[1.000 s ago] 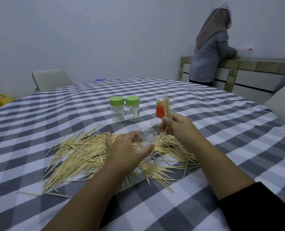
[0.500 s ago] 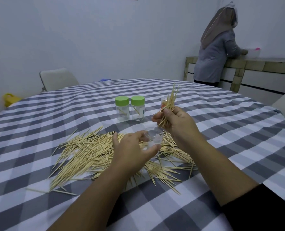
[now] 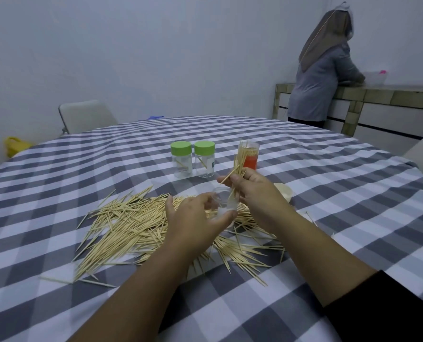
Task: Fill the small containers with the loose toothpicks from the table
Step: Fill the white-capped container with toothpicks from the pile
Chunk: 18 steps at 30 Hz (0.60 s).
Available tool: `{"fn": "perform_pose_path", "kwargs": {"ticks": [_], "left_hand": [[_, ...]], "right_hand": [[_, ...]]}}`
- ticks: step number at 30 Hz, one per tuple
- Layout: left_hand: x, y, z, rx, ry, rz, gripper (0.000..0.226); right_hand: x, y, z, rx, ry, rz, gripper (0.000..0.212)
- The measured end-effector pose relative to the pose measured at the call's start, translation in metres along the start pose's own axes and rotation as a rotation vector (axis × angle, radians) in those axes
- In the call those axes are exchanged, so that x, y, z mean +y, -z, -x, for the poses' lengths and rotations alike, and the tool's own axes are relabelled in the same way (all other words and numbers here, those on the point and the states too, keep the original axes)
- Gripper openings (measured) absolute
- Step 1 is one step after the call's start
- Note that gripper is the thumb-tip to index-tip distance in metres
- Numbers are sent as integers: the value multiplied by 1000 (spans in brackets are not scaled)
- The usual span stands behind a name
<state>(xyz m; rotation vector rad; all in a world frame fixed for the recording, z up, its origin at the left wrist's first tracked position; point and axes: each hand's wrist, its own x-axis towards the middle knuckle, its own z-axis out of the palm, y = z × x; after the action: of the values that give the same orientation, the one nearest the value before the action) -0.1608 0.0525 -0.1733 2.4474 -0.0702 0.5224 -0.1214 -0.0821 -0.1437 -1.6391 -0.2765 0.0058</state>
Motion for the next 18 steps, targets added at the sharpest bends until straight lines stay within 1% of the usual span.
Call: {"fn": "perform_pose_path", "kwargs": {"ticks": [4,8,14,18], "left_hand": [[-1,0,0,-2,16,8,50],[0,-1,-1,1,4,-5,49],[0,-1,-1,1,-3,-19,50],[0,-1,-1,0,-1,-28,52]], "right_hand": [[-1,-1,2,-13,4,15,24],[-7,-1,2,0,49,-84,23],[-11,-3,4,-7,70,-110,20],[-7,-4,3,-20,46,-66,23]]}}
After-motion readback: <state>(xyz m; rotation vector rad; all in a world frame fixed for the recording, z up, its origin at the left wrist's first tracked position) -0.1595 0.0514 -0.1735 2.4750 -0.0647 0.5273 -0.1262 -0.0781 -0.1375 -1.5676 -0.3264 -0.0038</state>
